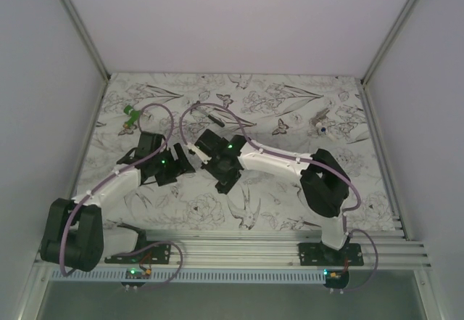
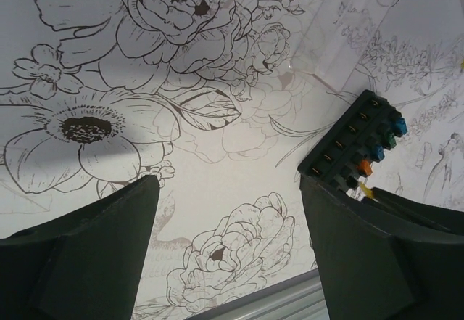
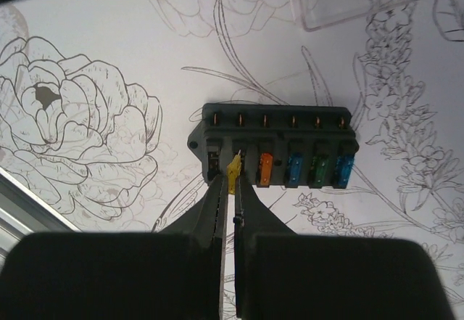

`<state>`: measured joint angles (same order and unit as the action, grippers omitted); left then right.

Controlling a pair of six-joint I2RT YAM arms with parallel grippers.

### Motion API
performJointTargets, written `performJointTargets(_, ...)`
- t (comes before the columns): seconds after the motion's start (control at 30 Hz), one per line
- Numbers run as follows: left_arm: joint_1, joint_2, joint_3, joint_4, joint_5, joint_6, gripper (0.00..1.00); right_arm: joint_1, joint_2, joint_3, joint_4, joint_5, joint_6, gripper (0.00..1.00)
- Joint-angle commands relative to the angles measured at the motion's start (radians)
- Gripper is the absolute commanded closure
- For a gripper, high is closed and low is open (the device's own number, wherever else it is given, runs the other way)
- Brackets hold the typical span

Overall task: Snap on the fuse box
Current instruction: Install the fuse at the fuse box base.

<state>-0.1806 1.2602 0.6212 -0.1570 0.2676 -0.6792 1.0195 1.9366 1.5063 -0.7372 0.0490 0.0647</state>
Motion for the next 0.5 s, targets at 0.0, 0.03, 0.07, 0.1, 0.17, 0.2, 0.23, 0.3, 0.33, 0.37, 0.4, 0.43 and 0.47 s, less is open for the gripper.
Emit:
performJointTargets(0.0,0.024,-0.038,-0.030,-0.023,-0.024,0.014,0.16,-0.010,0.035,0.047,-0.072,-0.065,0.020,1.00)
performJointTargets(0.03,0.033,-0.043,-0.035,-0.028,-0.031,0.012,0.16,-0.015,0.039,0.051,-0.079,-0.073,0.020,1.00)
performJointTargets(0.07,0.042,-0.048,-0.040,-0.031,-0.037,0.012,0.16,-0.017,0.043,0.054,-0.085,-0.076,0.019,1.00)
performJointTargets(0.1,0.049,-0.054,-0.045,-0.035,-0.045,0.012,0.13,-0.018,0.047,0.058,-0.090,-0.078,0.017,1.00)
performJointTargets(0.17,0.059,-0.065,-0.052,-0.038,-0.056,0.012,0.10,-0.021,0.048,0.064,-0.094,-0.090,0.011,1.00)
performJointTargets(0.2,0.066,-0.071,-0.057,-0.037,-0.066,0.012,0.06,-0.024,0.053,0.070,-0.095,-0.104,0.008,1.00)
performJointTargets(0.23,0.067,-0.072,-0.057,-0.037,-0.065,0.012,0.05,-0.025,0.059,0.074,-0.097,-0.103,0.008,1.00)
performJointTargets(0.3,0.067,-0.069,-0.057,-0.037,-0.066,0.012,0.03,-0.029,0.064,0.079,-0.099,-0.104,0.009,1.00)
performJointTargets(0.33,0.069,-0.067,-0.057,-0.037,-0.066,0.014,0.02,-0.030,0.067,0.081,-0.099,-0.104,0.009,1.00)
performJointTargets(0.37,0.069,-0.068,-0.057,-0.037,-0.068,0.015,0.01,-0.031,0.069,0.083,-0.100,-0.104,0.008,1.00)
performJointTargets(0.4,0.069,-0.067,-0.056,-0.037,-0.067,0.015,0.00,-0.033,0.072,0.086,-0.102,-0.105,0.009,1.00)
performJointTargets(0.43,0.070,-0.067,-0.057,-0.038,-0.069,0.016,0.00,-0.034,0.075,0.089,-0.104,-0.104,0.009,1.00)
performJointTargets(0.47,0.070,-0.067,-0.057,-0.037,-0.068,0.016,0.01,-0.036,0.078,0.090,-0.106,-0.104,0.011,1.00)
